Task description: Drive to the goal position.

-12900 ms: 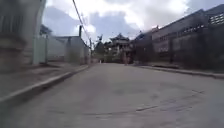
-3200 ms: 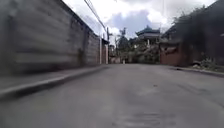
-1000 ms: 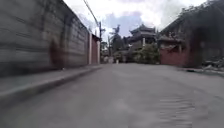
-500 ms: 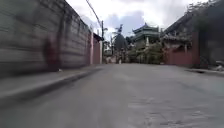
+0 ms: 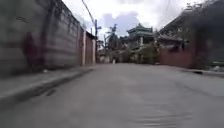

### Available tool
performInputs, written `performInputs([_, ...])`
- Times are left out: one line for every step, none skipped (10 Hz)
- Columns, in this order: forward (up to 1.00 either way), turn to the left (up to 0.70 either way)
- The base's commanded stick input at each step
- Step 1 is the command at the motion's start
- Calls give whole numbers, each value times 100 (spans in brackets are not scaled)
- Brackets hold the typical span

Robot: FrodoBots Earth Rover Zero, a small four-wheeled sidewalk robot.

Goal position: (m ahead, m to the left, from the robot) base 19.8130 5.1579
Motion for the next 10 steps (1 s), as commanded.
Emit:
performInputs([100,-2])
performInputs([100,-2])
performInputs([100,-2])
performInputs([100,0])
performInputs([100,0])
performInputs([100,0])
performInputs([100,0])
performInputs([100,0])
performInputs([100,0])
performInputs([100,0])
